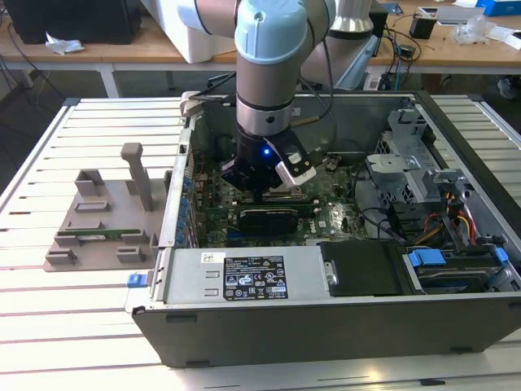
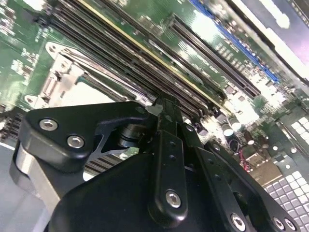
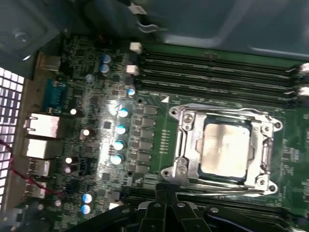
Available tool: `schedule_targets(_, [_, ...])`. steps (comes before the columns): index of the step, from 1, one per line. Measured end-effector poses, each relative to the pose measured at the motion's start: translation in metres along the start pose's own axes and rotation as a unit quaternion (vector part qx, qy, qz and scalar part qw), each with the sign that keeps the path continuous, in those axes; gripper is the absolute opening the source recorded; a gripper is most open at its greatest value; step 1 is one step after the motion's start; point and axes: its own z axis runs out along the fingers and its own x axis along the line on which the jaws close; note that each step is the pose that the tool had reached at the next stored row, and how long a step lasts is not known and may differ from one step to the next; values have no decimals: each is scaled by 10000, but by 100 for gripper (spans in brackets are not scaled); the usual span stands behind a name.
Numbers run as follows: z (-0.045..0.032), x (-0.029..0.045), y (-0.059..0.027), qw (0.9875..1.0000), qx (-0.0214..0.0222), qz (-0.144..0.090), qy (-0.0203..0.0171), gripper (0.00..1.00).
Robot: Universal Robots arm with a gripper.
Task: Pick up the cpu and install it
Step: 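Install the second cpu locking lever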
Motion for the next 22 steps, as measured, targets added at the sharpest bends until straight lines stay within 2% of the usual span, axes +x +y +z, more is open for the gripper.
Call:
schedule_targets(4, [8,35,22,9999,1,-100,9,11])
schedule_targets(10, [29,23,124,9996,2,-295,26,11])
schedule_targets(17, [89,14,157,9993,-5,-384,32,11])
schedule_targets(19, [72,13,159,9992,-4,-387,28,11])
schedule_targets(22, [-15,14,171,9992,-3,-389,27,11])
